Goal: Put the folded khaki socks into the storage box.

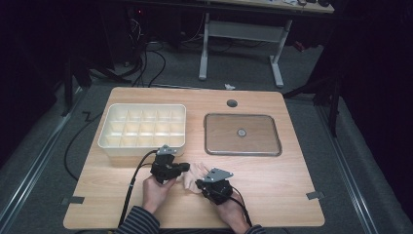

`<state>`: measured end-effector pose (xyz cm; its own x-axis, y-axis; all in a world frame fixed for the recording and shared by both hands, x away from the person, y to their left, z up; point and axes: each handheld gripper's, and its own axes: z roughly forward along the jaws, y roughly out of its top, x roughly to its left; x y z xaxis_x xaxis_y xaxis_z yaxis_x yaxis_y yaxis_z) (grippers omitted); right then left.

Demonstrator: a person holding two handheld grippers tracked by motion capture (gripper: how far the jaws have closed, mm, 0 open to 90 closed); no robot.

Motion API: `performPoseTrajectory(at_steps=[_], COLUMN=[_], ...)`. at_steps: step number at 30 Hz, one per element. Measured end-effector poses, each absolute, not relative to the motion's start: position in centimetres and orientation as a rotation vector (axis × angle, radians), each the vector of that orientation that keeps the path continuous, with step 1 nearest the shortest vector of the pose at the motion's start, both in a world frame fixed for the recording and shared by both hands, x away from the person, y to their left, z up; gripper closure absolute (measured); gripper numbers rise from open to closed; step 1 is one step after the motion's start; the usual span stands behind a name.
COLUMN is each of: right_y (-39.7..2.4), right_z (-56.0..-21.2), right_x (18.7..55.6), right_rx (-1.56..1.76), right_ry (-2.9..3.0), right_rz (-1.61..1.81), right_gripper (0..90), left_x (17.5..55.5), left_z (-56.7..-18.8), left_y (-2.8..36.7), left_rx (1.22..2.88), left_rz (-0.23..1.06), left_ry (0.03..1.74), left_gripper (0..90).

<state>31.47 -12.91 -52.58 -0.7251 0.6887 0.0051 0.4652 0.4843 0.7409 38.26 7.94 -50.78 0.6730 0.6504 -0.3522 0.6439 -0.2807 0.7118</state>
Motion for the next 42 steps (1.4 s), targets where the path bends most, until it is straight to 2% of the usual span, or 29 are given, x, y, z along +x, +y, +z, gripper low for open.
performPoseTrajectory(at_steps=[8,12,16,24,42], right_y=[-13.0,-13.1,-13.7,-13.8,-12.9], right_z=[-52.6,-52.5,-51.9,-50.5,-52.3], right_x=[31.5,31.6,31.8,33.5,34.6], right_rx=[0.982,0.993,1.05,1.092,1.103], right_ry=[2.444,2.446,2.399,2.332,2.395], right_rz=[1.097,1.126,1.163,1.178,1.095], right_gripper=[86.2,82.9,89.4,90.0,90.0], left_x=[37.9,37.8,37.7,37.7,37.3], left_z=[-50.3,-50.3,-50.2,-50.2,-49.9], left_y=[8.1,8.1,8.1,8.1,8.0], left_rx=[1.968,1.977,1.987,2.0,1.971], left_rz=[-0.011,-0.013,-0.01,-0.002,-0.022], left_ry=[0.983,0.979,0.971,0.97,0.948], left_gripper=[86.6,86.6,86.5,86.5,86.3])
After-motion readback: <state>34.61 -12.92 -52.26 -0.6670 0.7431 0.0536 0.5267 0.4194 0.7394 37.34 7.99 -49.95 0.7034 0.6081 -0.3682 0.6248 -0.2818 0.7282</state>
